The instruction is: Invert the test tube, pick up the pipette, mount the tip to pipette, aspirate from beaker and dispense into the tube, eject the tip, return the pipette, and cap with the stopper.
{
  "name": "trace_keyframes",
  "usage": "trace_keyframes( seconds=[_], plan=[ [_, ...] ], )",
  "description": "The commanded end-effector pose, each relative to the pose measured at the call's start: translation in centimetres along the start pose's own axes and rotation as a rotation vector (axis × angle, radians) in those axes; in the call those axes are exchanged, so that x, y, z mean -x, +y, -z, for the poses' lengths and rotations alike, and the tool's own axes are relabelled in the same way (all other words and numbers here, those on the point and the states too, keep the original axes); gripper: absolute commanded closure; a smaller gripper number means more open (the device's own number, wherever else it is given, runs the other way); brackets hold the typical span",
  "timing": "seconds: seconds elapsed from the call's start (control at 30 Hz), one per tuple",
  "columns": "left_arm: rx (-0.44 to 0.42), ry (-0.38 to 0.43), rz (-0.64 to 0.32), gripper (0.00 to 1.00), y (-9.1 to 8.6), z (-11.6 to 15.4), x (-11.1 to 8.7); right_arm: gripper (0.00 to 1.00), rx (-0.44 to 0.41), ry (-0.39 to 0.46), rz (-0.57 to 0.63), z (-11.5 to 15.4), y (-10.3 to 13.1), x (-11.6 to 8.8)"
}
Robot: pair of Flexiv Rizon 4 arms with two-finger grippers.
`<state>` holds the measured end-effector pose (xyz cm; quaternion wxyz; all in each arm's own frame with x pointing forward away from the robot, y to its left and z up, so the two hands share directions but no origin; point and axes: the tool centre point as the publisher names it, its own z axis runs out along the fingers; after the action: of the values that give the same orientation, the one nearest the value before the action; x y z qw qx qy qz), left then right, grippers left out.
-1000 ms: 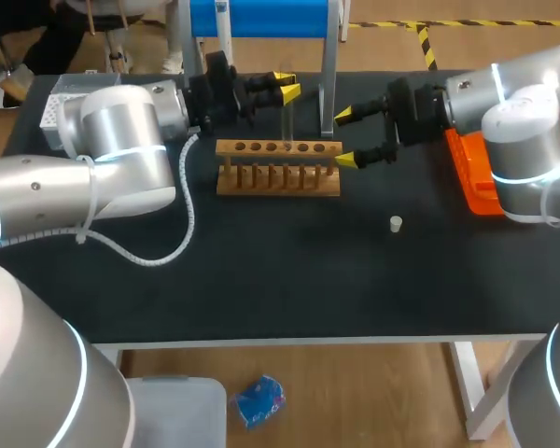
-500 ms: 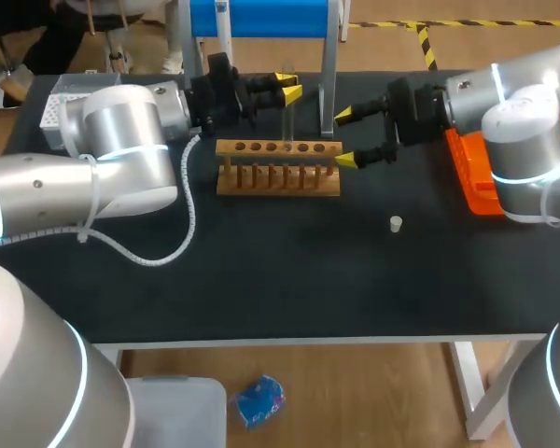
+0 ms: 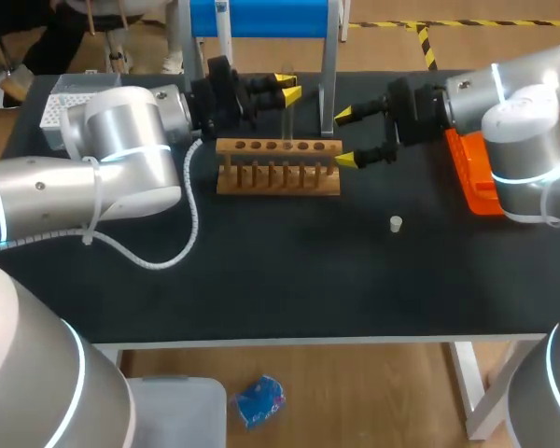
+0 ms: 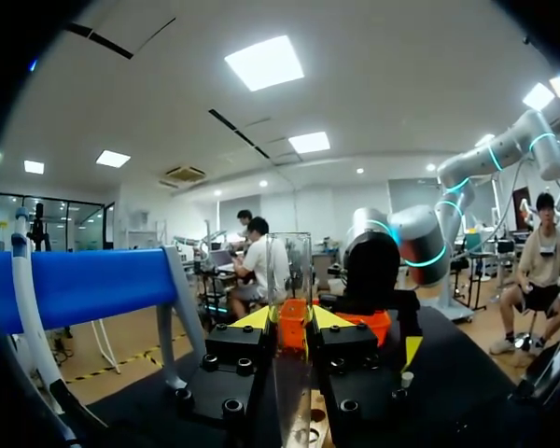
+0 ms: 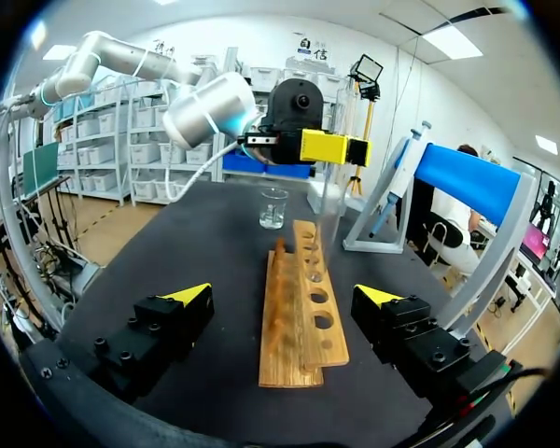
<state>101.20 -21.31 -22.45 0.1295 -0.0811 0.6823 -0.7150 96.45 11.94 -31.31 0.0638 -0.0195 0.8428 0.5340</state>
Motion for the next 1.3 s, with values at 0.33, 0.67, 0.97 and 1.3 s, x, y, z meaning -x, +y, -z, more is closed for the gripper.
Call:
trace_keyframes(
  seconds=[0.33, 0.67, 0.97, 1.3],
  plan=[
    [0.021, 0.006, 0.025, 1.00, 0.5, -0.3, -0.2, 0.00, -0.001, 0.001, 0.000, 0.0, 0.0, 0.0],
    [0.034, 0.006, 0.036, 1.00, 1.1, -0.4, -0.1, 0.00, -0.001, 0.001, 0.000, 0.0, 0.0, 0.0],
    [0.029, -0.001, 0.031, 1.00, 1.2, -0.4, 0.0, 0.00, -0.001, 0.001, 0.000, 0.0, 0.0, 0.0],
    [0.030, 0.007, 0.041, 1.00, 2.0, -0.5, -0.2, 0.00, -0.001, 0.001, 0.000, 0.0, 0.0, 0.0]
  ],
)
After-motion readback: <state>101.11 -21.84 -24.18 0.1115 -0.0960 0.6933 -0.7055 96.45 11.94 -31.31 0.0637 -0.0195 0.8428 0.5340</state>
